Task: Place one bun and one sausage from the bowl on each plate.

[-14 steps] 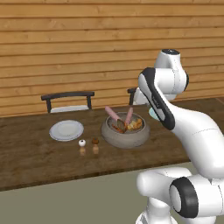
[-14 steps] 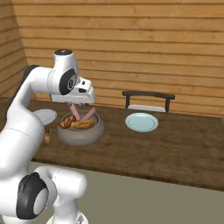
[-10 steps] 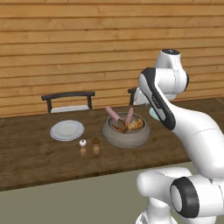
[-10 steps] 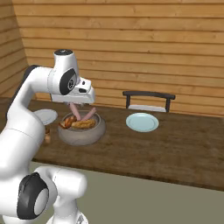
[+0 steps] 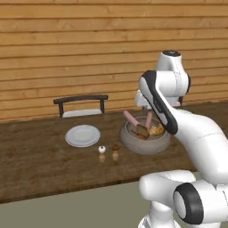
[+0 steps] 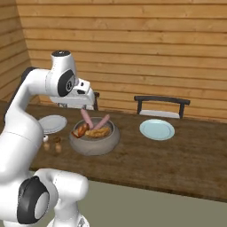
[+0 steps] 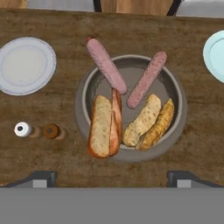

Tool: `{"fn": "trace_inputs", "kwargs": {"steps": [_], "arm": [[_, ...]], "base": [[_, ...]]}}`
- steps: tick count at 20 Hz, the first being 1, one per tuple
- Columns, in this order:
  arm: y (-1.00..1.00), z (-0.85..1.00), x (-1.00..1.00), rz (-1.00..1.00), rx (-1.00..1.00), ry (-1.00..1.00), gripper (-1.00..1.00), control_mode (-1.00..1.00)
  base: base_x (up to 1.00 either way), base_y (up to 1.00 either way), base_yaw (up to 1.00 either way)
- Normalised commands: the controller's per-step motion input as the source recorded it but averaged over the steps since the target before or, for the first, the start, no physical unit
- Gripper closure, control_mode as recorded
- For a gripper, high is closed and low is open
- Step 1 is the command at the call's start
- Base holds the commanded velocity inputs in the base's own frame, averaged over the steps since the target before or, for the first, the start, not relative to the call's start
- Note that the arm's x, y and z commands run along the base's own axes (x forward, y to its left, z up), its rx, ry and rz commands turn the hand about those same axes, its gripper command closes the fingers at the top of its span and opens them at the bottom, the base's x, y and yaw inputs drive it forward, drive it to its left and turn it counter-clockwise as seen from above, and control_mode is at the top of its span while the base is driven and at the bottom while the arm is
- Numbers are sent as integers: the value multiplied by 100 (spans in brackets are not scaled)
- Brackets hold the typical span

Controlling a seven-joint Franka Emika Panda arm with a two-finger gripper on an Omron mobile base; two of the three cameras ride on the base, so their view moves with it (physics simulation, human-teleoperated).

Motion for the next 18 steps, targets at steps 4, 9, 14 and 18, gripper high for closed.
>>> {"fn": "trace_inputs", "kwargs": {"steps": [4, 9, 14, 18], "arm": [[0, 0, 0, 0, 0, 0, -100, 100], [0, 0, 0, 0, 0, 0, -100, 100], [0, 0, 0, 0, 0, 0, -100, 100], [0, -13, 21, 0, 0, 4, -100, -100]], "base": [[50, -96, 0], [71, -6, 7], [21, 0, 1], [14, 0, 0]]}}
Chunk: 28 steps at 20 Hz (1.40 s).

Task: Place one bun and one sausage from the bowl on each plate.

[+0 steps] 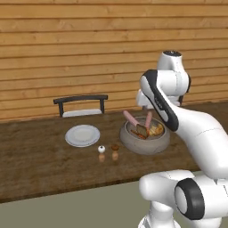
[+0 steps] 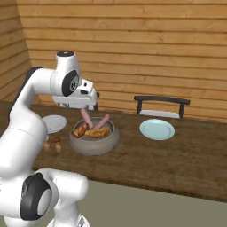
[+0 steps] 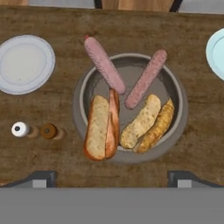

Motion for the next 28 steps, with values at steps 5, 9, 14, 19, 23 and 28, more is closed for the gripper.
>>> {"fn": "trace_inputs", "kwargs": {"steps": [5, 9, 14, 19, 23, 28], "arm": [[0, -59, 41, 0, -1, 8, -100, -100], [2, -46, 30, 0, -3, 0, -100, -100], [13, -50, 5, 0, -12, 17, -100, -100], [0, -36, 2, 0, -2, 6, -100, -100], [0, -14, -2, 0, 1, 0, -100, -100], [0, -20, -11, 0, 0, 0, -100, -100]], "base": [[0, 0, 0], [0, 0, 0], [0, 0, 0], [0, 0, 0], [0, 0, 0], [0, 0, 0]]}}
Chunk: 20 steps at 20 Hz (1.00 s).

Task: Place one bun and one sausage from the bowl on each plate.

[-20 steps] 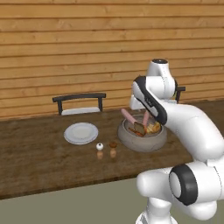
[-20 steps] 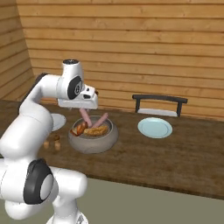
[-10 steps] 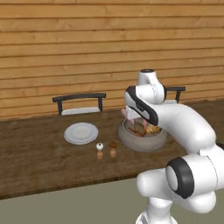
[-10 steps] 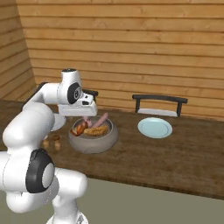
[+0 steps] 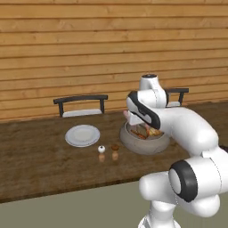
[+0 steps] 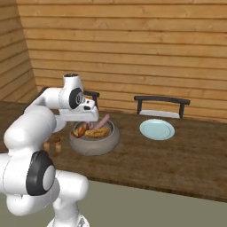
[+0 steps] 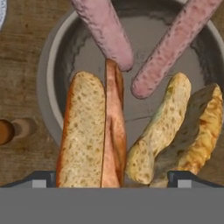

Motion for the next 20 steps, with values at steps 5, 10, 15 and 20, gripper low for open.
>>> {"fn": "trace_inputs", "kwargs": {"steps": [5, 10, 15, 20], "arm": [[0, -22, 0, 0, 0, 0, -100, -100], [1, -24, 0, 0, 0, 0, -100, -100], [0, -7, -12, 0, 0, 0, 100, -100], [0, 21, -35, 0, 0, -13, 100, -100]], "base": [[0, 0, 0], [0, 0, 0], [0, 0, 0], [0, 0, 0]]}}
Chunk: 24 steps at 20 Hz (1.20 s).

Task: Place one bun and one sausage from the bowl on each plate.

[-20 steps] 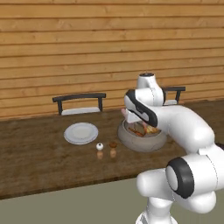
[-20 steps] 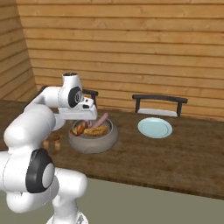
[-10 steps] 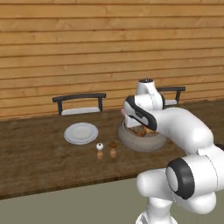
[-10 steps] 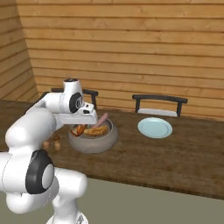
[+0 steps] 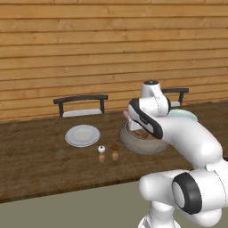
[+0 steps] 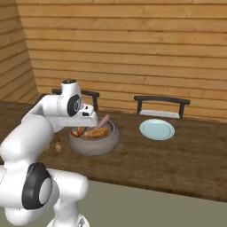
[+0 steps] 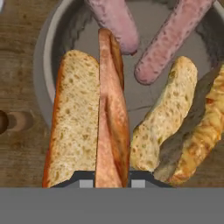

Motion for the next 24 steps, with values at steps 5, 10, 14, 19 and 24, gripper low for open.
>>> {"fn": "trace_inputs", "kwargs": {"steps": [5, 10, 14, 19, 24], "arm": [[11, 86, -28, 0, 1, -32, 100, -100], [81, 19, -2, 1, 1, -11, 100, -100], [100, 0, 12, 7, 0, 1, 100, -100], [100, 0, 36, 9, -7, 11, 100, -100], [72, -33, 41, 4, -9, 13, 100, -100]], "base": [[0, 0, 0], [0, 0, 0], [0, 0, 0], [0, 0, 0], [0, 0, 0]]}}
